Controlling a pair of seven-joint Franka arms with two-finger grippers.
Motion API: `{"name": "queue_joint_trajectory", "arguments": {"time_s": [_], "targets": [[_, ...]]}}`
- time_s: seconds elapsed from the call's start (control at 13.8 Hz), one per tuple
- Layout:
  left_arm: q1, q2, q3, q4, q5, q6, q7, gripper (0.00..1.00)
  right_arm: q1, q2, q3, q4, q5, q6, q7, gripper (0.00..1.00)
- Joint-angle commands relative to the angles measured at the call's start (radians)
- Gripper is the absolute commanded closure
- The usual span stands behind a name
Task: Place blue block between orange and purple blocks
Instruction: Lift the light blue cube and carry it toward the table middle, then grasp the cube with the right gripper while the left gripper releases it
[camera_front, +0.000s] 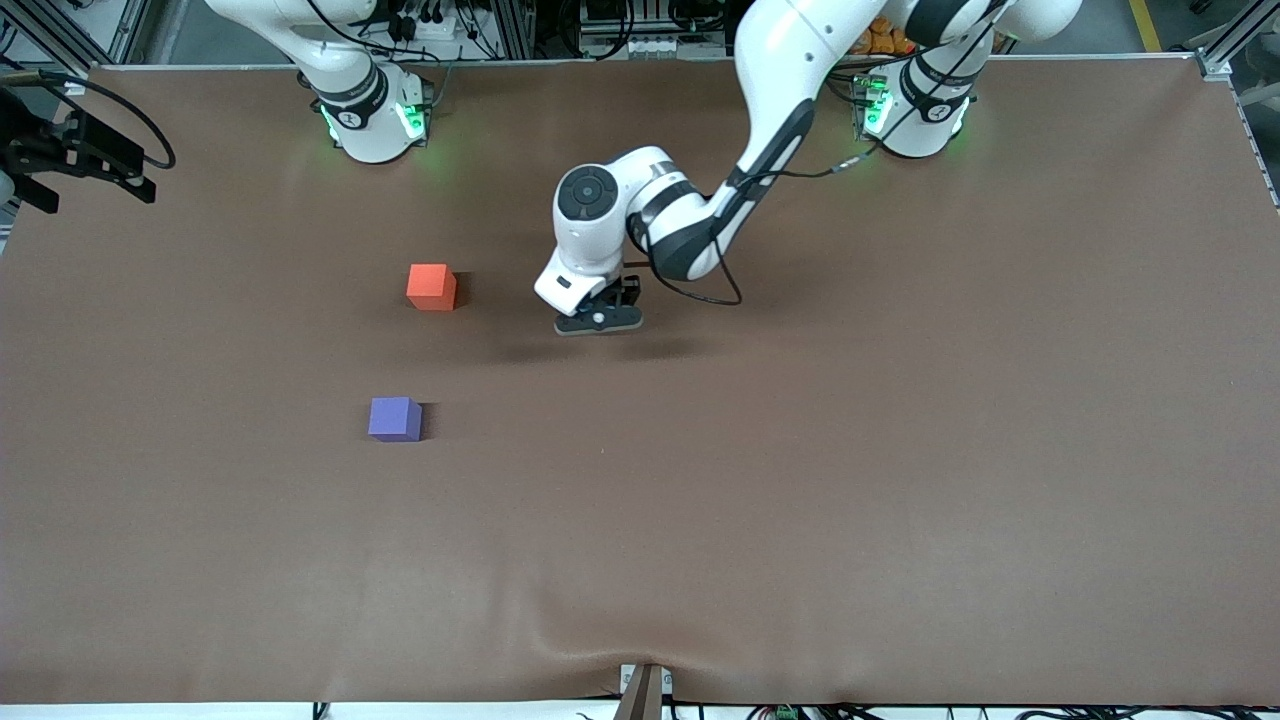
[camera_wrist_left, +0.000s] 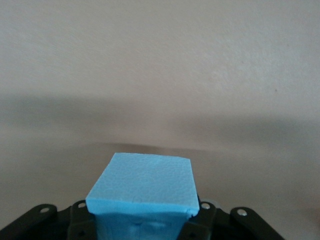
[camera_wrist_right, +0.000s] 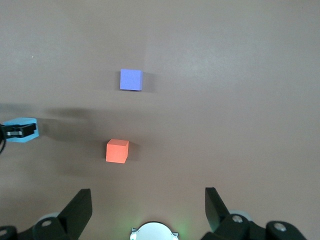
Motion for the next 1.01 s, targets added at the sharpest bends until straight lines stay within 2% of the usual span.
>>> {"name": "queue_joint_trajectory", "arguments": {"time_s": [0.0,0.07,0.14,0.43,0.58,0.72,0.94], "targets": [[-0.02,0.044,0.033,0.032,0.019,0.009,-0.013,0.42,-0.01,-0.004,0.008,0.001,-0.001,-0.007,0.014,0.0],[-0.021,0.046,0.031,0.031,0.022,0.008,-0.01,0.27,-0.012,-0.001,0.008,0.001,0.002,-0.007,0.014,0.0],[-0.021,0.046,0.033,0.031,0.034,0.008,-0.008,0.0,-0.012,0.01,0.008,0.001,0.002,-0.009,0.014,0.0],[-0.023,0.024,0.031,0.031,0.083,-0.003,-0.011,0.0,-0.001,0.021,0.01,0.001,0.002,-0.007,0.012,0.0],[-0.014,-0.025,0.031,0.032,0.085,-0.069,-0.008,0.0,-0.001,0.093,0.011,0.01,-0.008,-0.004,0.01,0.0],[0.005,-0.112,0.033,0.031,0.085,-0.164,0.002,0.0,-0.003,0.197,0.01,0.0,-0.006,-0.012,0.006,0.0],[0.107,-0.258,0.025,0.028,0.071,-0.285,0.064,0.0,-0.006,0.208,0.008,-0.013,-0.013,-0.012,-0.066,0.0]]}}
